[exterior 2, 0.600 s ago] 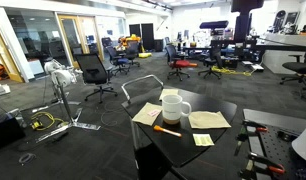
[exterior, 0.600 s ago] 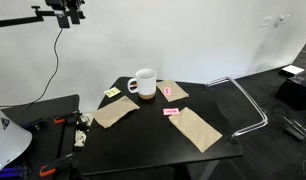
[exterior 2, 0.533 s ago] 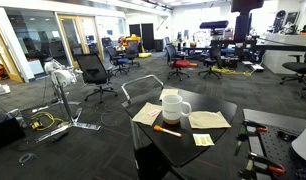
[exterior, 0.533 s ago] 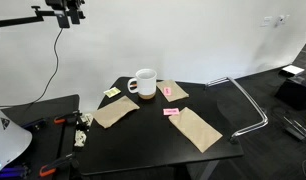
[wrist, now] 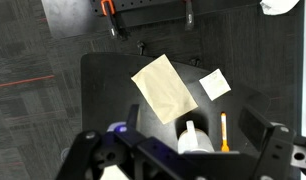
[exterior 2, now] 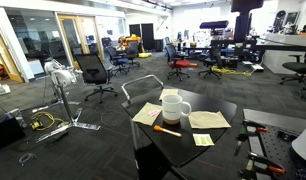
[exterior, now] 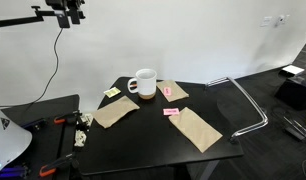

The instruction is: Put the orange marker in the white mug

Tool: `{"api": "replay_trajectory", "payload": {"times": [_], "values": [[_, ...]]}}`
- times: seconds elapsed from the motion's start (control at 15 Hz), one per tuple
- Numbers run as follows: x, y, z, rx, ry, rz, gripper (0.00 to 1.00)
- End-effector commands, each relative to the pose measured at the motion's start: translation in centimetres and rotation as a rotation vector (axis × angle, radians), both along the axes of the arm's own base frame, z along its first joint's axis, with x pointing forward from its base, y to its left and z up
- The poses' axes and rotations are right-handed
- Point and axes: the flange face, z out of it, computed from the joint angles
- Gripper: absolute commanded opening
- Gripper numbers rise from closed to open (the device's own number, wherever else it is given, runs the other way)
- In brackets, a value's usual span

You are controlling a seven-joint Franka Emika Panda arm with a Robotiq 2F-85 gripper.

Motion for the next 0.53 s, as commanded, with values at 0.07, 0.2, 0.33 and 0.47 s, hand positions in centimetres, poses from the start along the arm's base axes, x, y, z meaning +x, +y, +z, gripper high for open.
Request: {"api": "replay_trajectory", "payload": {"times": [0.07, 0.2, 0.33, 0.47], "values": [[0.0, 1.2, -0.1, -0.012, -0.042, 0.024, 1.0], [-0.2, 2.1, -0.2, -0.01, -0.071, 0.038, 1.0], [-0.4, 3.3, -0.5, 0.002, -0.101, 0.057, 1.0], [-0.6, 4.7, -1.1, 0.014, -0.124, 0.091, 1.0]]}}
